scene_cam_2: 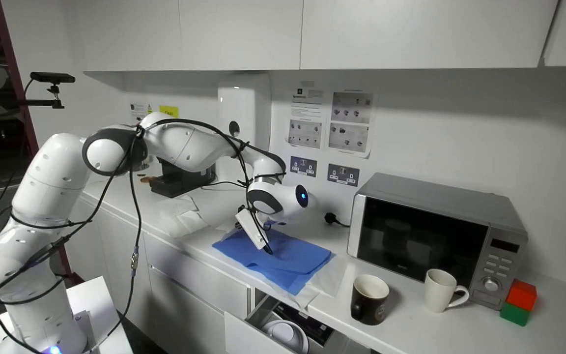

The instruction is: Move the paper to the right

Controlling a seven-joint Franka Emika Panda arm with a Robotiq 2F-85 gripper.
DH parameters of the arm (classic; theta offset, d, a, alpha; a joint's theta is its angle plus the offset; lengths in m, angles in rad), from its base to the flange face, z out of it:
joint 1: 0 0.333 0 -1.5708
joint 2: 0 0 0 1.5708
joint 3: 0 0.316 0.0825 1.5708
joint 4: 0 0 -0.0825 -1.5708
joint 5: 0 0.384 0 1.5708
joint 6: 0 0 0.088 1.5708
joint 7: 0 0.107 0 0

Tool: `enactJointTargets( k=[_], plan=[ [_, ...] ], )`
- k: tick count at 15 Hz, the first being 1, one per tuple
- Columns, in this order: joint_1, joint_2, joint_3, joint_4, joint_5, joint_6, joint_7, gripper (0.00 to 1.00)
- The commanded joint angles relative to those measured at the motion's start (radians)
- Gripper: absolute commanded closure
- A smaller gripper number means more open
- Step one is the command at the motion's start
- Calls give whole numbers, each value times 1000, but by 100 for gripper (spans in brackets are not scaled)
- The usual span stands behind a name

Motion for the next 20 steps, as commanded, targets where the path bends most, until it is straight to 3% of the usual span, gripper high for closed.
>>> enactJointTargets(
  k=[1, 20],
  plan=[
    [-14, 0, 6, 12, 11, 15, 30, 100],
    [-28, 4, -13, -2, -15, 131, 83, 100]
  ],
)
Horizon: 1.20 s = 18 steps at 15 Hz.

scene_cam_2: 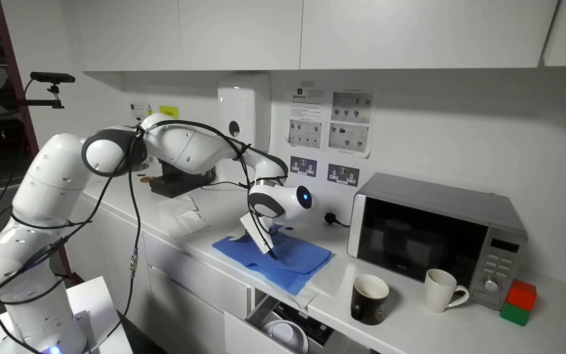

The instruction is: Move the paper to the right

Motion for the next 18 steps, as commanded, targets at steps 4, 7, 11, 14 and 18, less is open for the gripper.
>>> enactJointTargets(
  k=[4, 7, 11, 14, 18],
  plan=[
    [-25, -5, 2, -7, -12, 25, 33, 100],
    [-26, -9, -3, -17, -14, 47, 39, 100],
    [-17, -20, -6, -40, -26, 129, 56, 100],
    [-14, -24, -3, -54, -42, 185, 72, 100],
    [-14, -26, 3, -64, -60, 225, 100, 65]
  ],
)
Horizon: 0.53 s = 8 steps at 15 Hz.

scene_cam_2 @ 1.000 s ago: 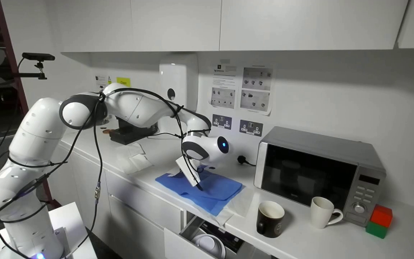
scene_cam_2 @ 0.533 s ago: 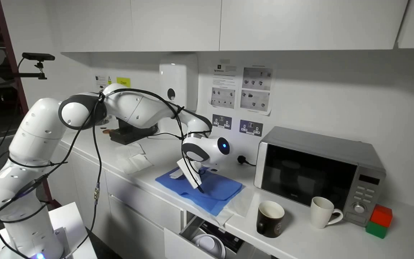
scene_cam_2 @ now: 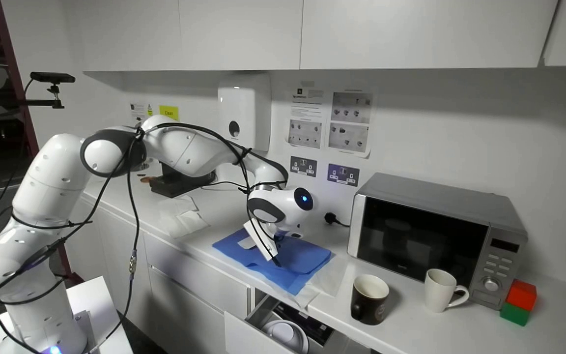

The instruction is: Move the paper to the right

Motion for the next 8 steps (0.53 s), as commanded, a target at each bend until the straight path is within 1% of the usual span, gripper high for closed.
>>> enactJointTargets(
  k=[1, 2, 3, 4, 6, 7, 8],
  plan=[
    [0, -28, 12, -33, -29, 49, 42, 58],
    [0, -29, 13, -35, -32, 53, 47, 49],
    [-1, -30, 15, -36, -35, 53, 51, 42],
    [-1, -33, 17, -38, -38, 55, 54, 33],
    [0, -43, 19, -46, -42, 57, 53, 21],
    [2, -54, 19, -54, -43, 60, 50, 12],
    [4, -68, 20, -64, -43, 66, 45, 6]
  ],
)
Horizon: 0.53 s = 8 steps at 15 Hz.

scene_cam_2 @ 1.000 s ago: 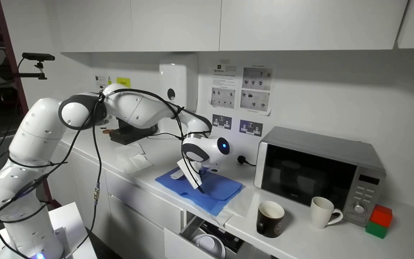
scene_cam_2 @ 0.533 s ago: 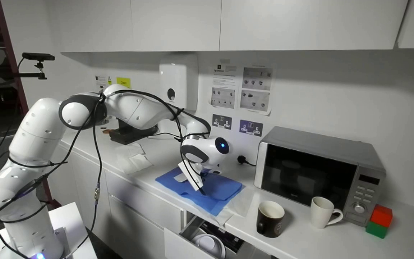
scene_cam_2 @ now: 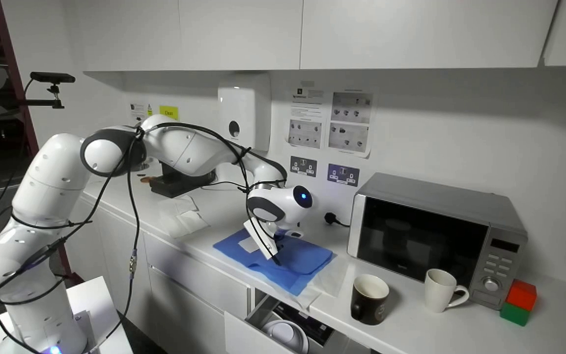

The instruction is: Move the paper to the right

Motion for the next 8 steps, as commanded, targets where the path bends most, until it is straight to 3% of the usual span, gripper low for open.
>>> enactJointTargets(
  k=[1, 8],
  plan=[
    [3, -81, 14, -75, -21, 53, 10, 1],
    [41, -328, 6, -283, -34, 223, -39, 0]
  ],
)
